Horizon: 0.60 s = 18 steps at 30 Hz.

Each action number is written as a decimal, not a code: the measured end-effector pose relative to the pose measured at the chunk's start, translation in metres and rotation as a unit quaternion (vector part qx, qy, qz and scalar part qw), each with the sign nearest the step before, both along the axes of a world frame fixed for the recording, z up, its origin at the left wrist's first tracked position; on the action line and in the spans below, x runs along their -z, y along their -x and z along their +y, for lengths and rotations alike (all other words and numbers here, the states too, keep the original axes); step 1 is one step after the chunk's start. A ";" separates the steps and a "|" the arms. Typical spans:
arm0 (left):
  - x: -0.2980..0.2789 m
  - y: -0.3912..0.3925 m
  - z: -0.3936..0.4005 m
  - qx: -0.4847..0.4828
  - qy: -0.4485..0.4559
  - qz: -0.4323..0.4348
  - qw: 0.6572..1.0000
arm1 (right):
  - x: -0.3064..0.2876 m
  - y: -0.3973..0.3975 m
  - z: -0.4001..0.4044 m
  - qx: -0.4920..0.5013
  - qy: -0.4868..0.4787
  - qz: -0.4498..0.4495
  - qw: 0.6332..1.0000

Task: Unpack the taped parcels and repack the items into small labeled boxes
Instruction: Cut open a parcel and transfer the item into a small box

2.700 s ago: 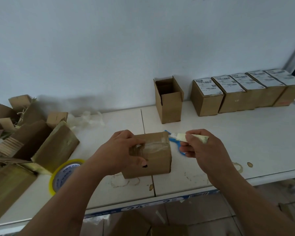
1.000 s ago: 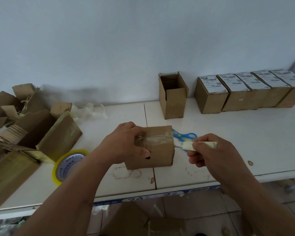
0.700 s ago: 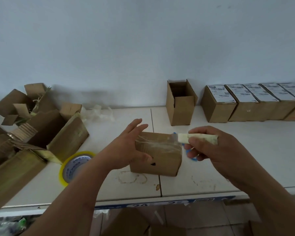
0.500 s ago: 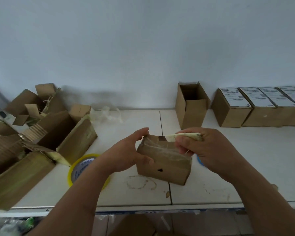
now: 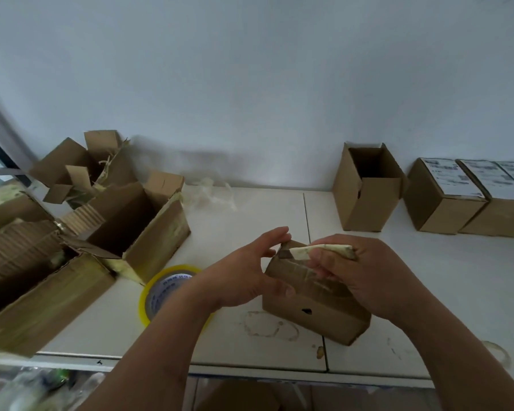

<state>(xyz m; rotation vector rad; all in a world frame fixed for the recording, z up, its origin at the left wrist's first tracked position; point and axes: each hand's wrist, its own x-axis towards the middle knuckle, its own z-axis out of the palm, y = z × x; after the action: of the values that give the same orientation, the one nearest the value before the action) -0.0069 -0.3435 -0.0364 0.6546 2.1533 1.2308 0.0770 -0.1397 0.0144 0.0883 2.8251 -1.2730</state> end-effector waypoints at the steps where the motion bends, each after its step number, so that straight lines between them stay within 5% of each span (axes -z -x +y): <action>1: 0.000 0.000 0.000 0.001 0.001 0.001 1.000 | 0.001 0.000 0.000 -0.001 -0.009 0.000 1.000; 12: -0.002 -0.001 0.002 0.004 -0.006 -0.006 1.000 | 0.000 0.001 0.003 -0.002 0.002 0.038 0.999; 18: -0.003 -0.001 0.001 0.000 0.006 0.003 1.000 | 0.007 0.001 0.001 -0.034 -0.084 0.030 0.995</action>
<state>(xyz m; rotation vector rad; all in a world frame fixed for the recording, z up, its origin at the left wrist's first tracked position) -0.0055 -0.3422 -0.0335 0.6548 2.1645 1.2152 0.0759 -0.1385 0.0076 -0.0401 2.9534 -1.0399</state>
